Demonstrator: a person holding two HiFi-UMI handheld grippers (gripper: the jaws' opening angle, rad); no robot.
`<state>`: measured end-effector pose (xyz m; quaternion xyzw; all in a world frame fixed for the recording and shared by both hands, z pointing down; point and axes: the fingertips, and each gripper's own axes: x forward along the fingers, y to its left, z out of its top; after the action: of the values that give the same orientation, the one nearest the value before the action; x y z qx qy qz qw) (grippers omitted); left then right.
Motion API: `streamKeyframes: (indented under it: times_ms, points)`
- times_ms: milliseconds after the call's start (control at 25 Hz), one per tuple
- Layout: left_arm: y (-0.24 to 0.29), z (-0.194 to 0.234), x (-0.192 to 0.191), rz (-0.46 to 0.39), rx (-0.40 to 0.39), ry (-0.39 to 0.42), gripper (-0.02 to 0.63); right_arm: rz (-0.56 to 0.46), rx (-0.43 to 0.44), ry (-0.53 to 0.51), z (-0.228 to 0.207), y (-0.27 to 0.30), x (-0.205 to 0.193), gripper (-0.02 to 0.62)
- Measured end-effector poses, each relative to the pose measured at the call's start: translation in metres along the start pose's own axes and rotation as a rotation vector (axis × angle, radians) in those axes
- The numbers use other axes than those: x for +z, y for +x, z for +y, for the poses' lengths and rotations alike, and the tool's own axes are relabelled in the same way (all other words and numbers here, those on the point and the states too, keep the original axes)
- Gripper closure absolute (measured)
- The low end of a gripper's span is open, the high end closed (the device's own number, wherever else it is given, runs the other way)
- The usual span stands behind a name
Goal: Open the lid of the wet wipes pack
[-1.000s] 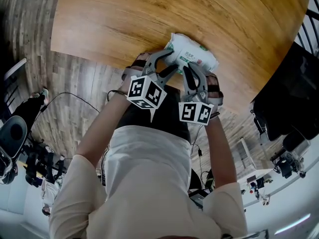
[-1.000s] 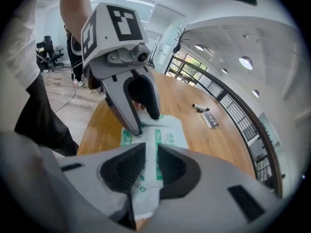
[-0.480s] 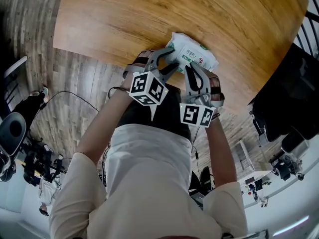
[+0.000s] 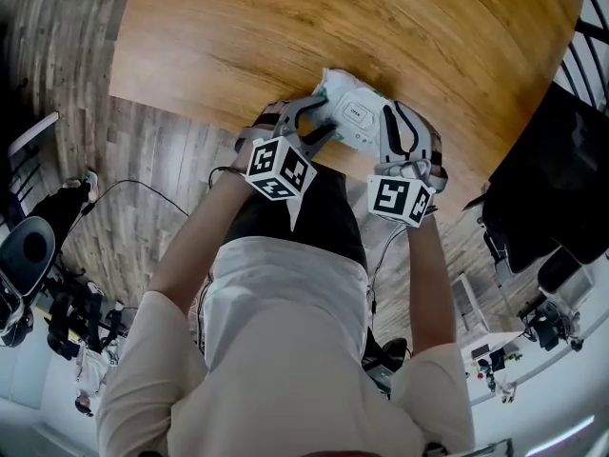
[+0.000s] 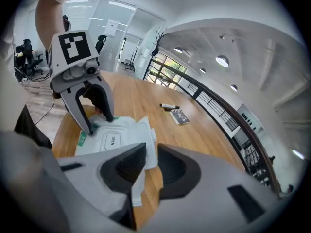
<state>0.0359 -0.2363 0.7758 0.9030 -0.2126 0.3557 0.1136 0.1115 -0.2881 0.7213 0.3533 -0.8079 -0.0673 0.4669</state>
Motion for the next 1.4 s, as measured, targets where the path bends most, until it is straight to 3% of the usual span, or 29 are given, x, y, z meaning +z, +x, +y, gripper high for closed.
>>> streamKeyframes:
  times_ms: [480, 720, 1200, 1400]
  points:
    - [0.002, -0.002, 0.0, 0.052, -0.021, -0.016, 0.383, 0.07, 0.02, 0.033, -0.007, 0.028, -0.025, 0.525]
    - [-0.007, -0.004, 0.003, 0.098, -0.038, 0.032, 0.371, 0.083, 0.031, 0.045, -0.008, 0.019, -0.018, 0.523]
    - [-0.073, 0.0, 0.046, 0.027, 0.007, 0.072, 0.382, 0.079, -0.033, 0.117, -0.019, -0.053, 0.017, 0.523]
    - [-0.101, 0.0, 0.068, -0.026, 0.016, 0.091, 0.39, 0.069, -0.079, 0.225, -0.022, -0.088, 0.038, 0.524]
